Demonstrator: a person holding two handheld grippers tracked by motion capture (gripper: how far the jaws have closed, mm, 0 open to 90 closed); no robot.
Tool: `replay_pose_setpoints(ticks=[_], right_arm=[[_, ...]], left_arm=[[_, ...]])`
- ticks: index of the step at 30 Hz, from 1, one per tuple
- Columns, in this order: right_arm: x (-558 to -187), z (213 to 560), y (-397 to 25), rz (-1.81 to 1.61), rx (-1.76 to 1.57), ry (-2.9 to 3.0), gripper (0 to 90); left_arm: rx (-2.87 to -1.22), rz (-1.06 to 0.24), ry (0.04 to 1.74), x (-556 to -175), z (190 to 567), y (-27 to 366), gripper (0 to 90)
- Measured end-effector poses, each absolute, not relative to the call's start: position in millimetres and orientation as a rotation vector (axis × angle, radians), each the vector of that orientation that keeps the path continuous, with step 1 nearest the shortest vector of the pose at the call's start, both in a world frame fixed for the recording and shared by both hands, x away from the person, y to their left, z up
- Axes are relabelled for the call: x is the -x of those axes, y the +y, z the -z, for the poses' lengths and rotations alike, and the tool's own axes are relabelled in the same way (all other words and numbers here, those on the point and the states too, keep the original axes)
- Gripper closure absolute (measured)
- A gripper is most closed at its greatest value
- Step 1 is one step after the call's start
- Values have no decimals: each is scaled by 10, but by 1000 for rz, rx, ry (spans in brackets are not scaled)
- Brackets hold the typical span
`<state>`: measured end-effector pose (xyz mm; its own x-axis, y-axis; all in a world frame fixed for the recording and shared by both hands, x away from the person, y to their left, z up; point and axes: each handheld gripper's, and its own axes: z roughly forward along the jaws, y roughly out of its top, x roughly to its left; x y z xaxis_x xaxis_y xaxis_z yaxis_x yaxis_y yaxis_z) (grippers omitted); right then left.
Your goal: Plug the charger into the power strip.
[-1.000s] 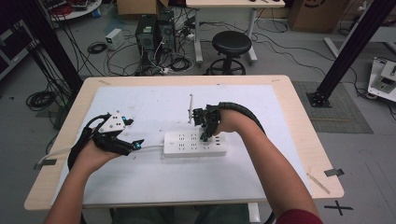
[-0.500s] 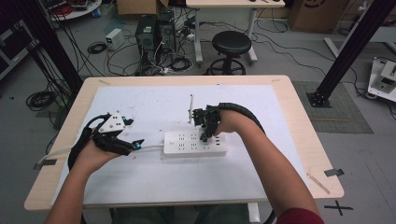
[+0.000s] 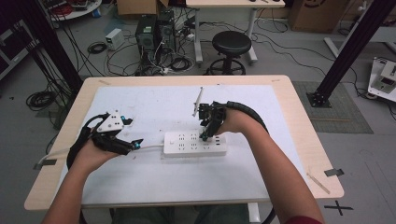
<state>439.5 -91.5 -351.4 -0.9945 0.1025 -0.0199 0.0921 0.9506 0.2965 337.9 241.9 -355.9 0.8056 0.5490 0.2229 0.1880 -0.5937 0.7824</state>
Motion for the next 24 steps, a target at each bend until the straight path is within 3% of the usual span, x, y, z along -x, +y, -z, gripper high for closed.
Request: replay_pose_setpoints(ticks=[1,10,24], right_arm=[[-4357,3462,-1039,-560,-228,3038,337],[-4267,3383,-1272,-766,-332,2969,321],[-3997,3323,-1600,-1153,-464,2778,220]], left_arm=[[-2190,-578,535,-3382,3554,2412,195],[-2186,-587,513,-3393,3500,2375,195],[-2136,-578,484,-3384,3439,2407,194]])
